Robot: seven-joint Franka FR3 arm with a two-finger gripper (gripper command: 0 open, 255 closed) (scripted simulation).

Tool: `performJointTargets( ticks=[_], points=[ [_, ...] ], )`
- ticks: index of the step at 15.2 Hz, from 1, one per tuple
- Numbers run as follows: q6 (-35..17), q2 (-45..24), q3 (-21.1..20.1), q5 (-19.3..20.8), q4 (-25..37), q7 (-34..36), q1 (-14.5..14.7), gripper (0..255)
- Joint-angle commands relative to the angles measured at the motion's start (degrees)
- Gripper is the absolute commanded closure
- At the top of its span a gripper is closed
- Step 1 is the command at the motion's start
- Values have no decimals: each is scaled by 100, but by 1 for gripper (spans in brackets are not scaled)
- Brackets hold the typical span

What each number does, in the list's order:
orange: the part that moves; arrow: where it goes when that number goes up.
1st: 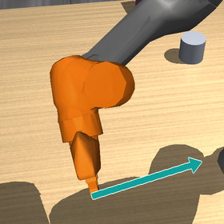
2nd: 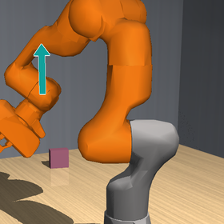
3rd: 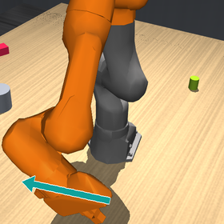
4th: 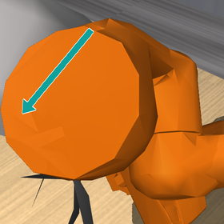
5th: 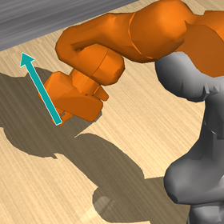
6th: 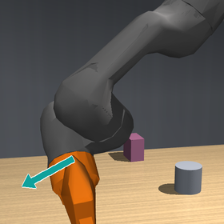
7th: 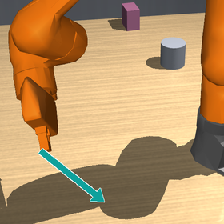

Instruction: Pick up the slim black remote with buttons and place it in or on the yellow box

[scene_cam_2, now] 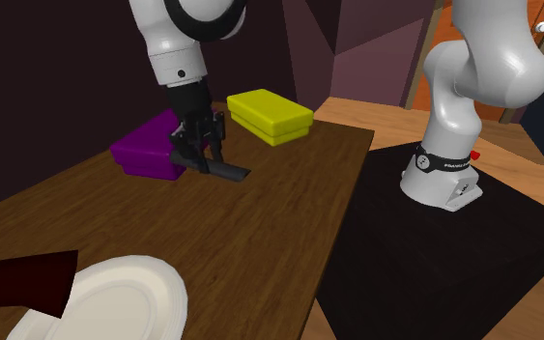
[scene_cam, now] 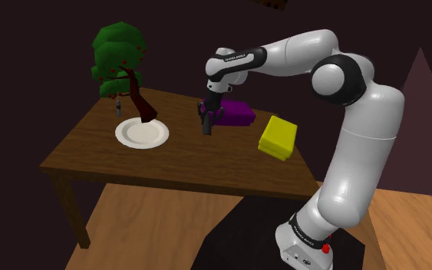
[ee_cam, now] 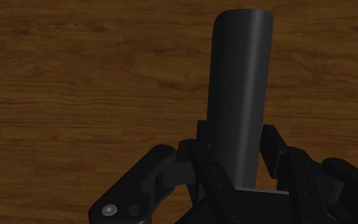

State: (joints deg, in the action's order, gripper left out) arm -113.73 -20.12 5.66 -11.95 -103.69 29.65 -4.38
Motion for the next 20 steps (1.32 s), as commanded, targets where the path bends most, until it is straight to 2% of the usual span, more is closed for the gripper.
performJointTargets(
  ticks=[1,10,20],
  points=[
    [120,92,4,19,29,31,6,255],
    [697,347,23,85,362,140,6,255],
    [547,1042,530,285,-646,-1001,-656,255]
  ],
)
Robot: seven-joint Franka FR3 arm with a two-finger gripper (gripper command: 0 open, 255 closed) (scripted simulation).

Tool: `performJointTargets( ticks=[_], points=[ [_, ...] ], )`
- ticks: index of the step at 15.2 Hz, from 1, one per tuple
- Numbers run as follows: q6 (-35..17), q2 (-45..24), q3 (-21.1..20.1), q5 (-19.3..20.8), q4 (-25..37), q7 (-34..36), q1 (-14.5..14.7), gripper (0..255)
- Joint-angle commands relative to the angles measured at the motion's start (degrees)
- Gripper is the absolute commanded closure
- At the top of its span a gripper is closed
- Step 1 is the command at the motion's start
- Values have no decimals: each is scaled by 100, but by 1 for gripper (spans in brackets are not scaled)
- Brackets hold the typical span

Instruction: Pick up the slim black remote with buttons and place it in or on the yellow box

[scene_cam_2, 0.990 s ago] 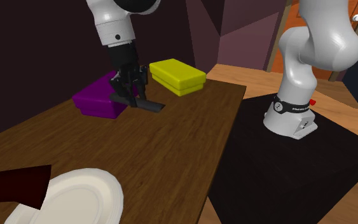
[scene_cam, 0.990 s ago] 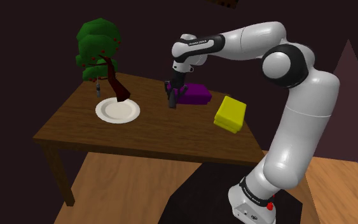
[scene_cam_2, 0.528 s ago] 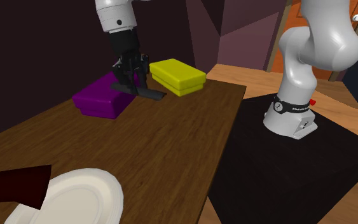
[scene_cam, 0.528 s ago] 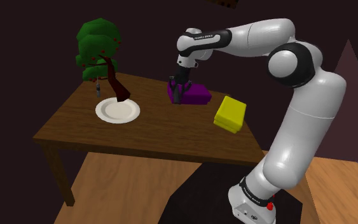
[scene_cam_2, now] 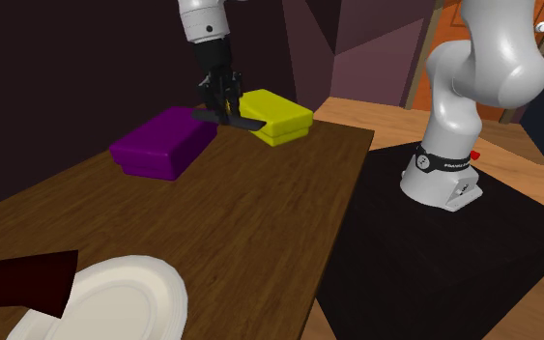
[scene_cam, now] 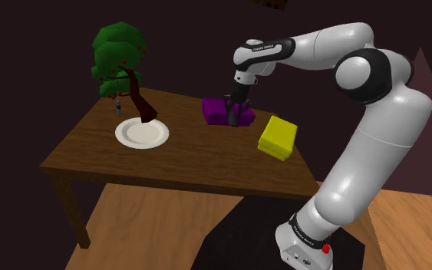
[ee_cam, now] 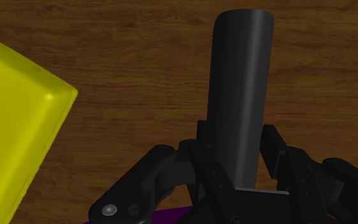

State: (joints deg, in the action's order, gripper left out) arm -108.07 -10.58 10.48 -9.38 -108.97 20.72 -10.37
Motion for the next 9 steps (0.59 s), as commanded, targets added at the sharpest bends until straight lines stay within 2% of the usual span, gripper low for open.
performJointTargets(
  ticks=[1,9],
  points=[
    [-24,131,104,52,-180,-225,-126,255],
    [-17,294,577,249,-439,-1198,-696,255]
  ],
)
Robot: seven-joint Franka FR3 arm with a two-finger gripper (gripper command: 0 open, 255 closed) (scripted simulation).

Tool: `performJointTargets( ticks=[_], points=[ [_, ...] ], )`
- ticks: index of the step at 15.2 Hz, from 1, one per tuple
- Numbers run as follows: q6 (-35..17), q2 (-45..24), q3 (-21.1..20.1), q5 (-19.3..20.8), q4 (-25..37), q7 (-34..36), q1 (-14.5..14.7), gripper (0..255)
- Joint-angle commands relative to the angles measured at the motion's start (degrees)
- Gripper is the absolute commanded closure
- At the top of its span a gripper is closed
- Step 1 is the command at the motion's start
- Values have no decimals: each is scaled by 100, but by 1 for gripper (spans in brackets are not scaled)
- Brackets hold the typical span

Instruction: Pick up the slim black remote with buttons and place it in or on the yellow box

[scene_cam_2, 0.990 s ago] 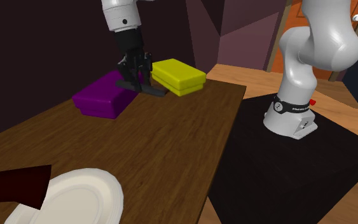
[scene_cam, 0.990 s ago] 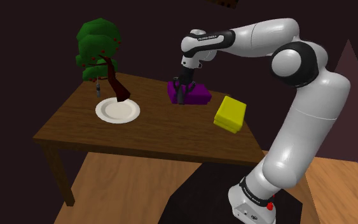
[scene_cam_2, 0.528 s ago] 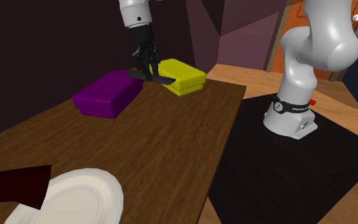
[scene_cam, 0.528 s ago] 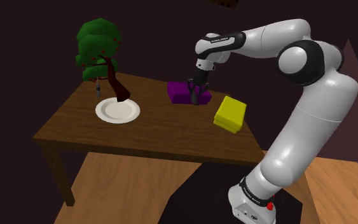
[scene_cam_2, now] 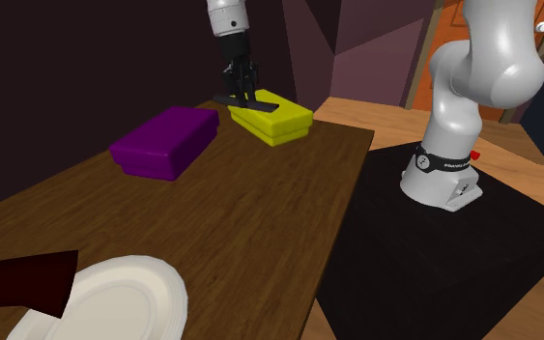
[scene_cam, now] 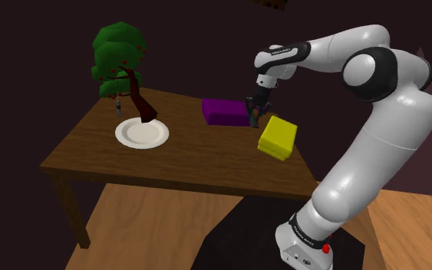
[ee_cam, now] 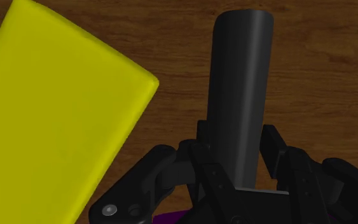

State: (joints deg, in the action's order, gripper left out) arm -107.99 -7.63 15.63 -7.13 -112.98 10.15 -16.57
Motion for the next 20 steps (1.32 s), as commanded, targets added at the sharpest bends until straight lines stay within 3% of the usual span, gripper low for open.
performJointTargets(
  ticks=[1,9,17,20],
  points=[
    [-19,-4,123,45,-41,-267,-150,255],
    [64,-223,596,153,175,-1305,-764,255],
    [232,-777,986,98,805,-2363,-1443,255],
    [30,-871,970,53,688,-2392,-1454,255]
  ],
)
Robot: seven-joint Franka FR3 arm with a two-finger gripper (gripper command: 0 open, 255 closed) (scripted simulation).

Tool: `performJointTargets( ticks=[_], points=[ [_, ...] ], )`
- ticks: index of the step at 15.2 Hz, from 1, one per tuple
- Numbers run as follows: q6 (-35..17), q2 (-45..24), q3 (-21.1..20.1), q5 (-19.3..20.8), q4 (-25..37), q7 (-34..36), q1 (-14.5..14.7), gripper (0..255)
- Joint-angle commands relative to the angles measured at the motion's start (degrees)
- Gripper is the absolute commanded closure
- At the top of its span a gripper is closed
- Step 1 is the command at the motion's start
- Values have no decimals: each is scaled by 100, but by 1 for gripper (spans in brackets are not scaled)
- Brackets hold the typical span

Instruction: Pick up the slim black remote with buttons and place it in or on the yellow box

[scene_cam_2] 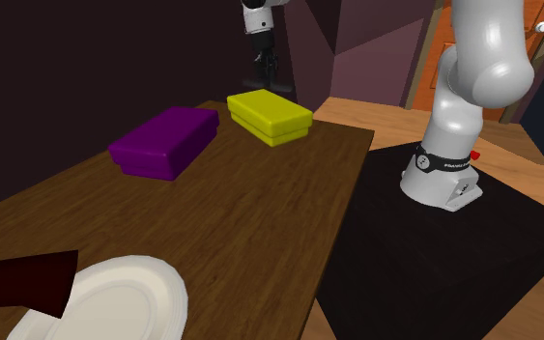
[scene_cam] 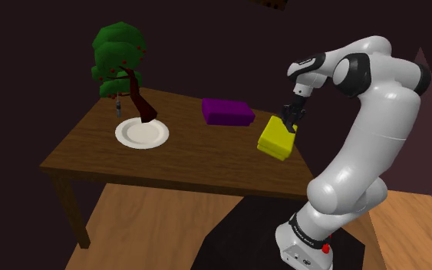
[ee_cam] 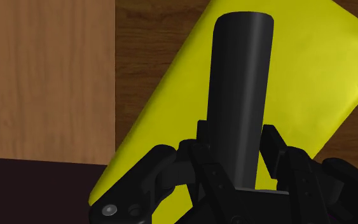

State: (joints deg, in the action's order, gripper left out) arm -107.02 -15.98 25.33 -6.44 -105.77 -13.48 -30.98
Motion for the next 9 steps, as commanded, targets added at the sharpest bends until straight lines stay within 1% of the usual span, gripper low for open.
performJointTargets(
  ticks=[1,7,9],
  points=[
    [-134,-69,-6,-32,-70,-39,-17,255],
    [-525,-292,-45,-142,-261,-108,-47,255],
    [-578,-324,-52,-158,-284,-118,-52,255]
  ],
)
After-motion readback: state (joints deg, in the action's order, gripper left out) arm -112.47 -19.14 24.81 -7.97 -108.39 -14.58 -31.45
